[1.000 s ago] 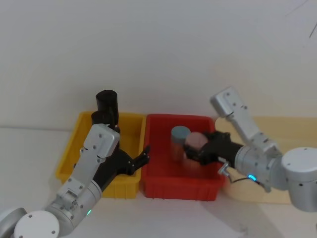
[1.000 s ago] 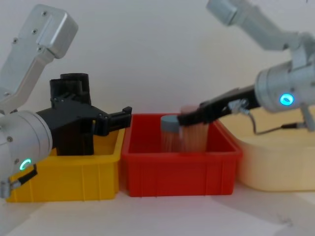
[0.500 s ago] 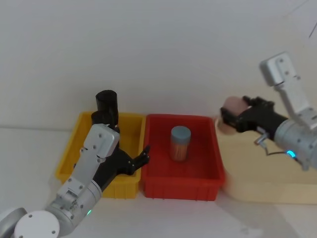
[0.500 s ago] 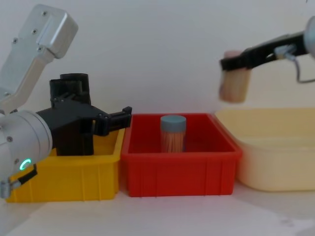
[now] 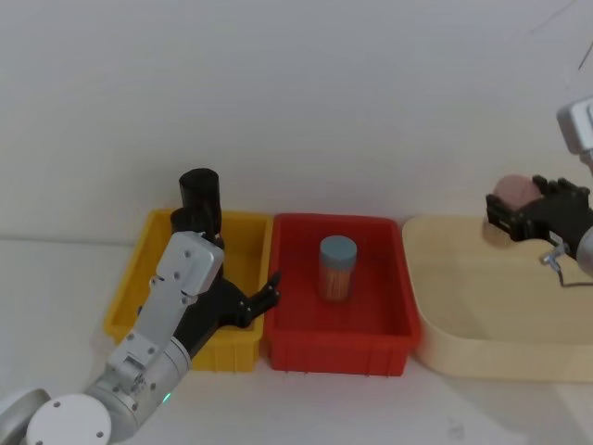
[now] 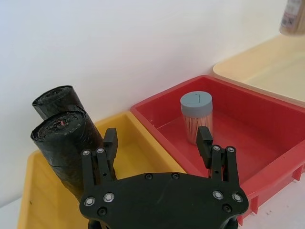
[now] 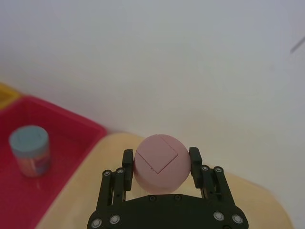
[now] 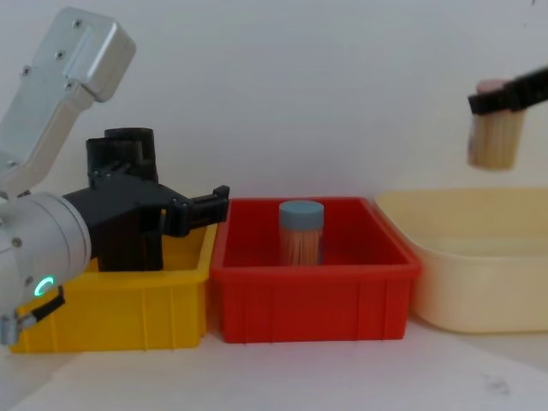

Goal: Pick up the garbage bag with the one hand and transfer it to the other hand.

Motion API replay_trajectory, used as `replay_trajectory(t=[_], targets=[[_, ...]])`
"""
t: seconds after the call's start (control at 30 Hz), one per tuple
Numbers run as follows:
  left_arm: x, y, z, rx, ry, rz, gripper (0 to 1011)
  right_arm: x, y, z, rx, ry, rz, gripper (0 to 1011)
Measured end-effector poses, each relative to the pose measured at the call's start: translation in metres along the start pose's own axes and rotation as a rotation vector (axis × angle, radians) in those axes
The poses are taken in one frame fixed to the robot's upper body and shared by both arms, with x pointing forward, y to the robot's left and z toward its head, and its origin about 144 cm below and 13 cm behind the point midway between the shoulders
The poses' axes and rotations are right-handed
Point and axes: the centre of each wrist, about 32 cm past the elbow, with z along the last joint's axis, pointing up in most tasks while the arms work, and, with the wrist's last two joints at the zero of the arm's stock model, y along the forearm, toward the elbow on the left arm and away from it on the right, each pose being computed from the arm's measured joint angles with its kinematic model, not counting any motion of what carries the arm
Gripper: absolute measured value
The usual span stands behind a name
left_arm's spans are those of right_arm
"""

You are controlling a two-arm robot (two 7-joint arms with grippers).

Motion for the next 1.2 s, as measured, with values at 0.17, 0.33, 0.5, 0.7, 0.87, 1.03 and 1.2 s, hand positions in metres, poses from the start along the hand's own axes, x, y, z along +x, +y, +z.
replay_trajectory(t=[0.17, 0.33, 0.5, 0.7, 0.87, 1.03, 1.2], targets=[[0.0, 0.0, 0.0, 0.0, 0.0, 0.0, 1001, 0.005, 0.003, -0.011, -0.051, -0.006, -0.019, 705], [0.0, 0.0, 0.0, 0.0, 0.0, 0.0, 1001, 0.007, 0.005, -0.018, -0.08, -0.01, -0.028, 833], [0.0, 0.0, 0.0, 0.0, 0.0, 0.0, 1001, 0.01, 0.007, -0.023, -0.102, -0.013, -0.036, 978], [0.0, 0.0, 0.0, 0.0, 0.0, 0.0, 1001, 0.011, 0.007, -0.026, -0.116, -0.016, -0.04, 1000], [0.0, 0.0, 0.0, 0.0, 0.0, 0.0, 1001, 0.012, 0.008, -0.028, -0.126, -0.017, -0.043, 1000], [0.0, 0.0, 0.0, 0.0, 0.0, 0.0, 1001, 0.012, 0.008, -0.03, -0.132, -0.018, -0.045, 1000], [0.001, 0.001, 0.002, -0.002, -0.001, -0.011, 1001, 0.013, 0.009, -0.031, -0.136, -0.019, -0.046, 1000]])
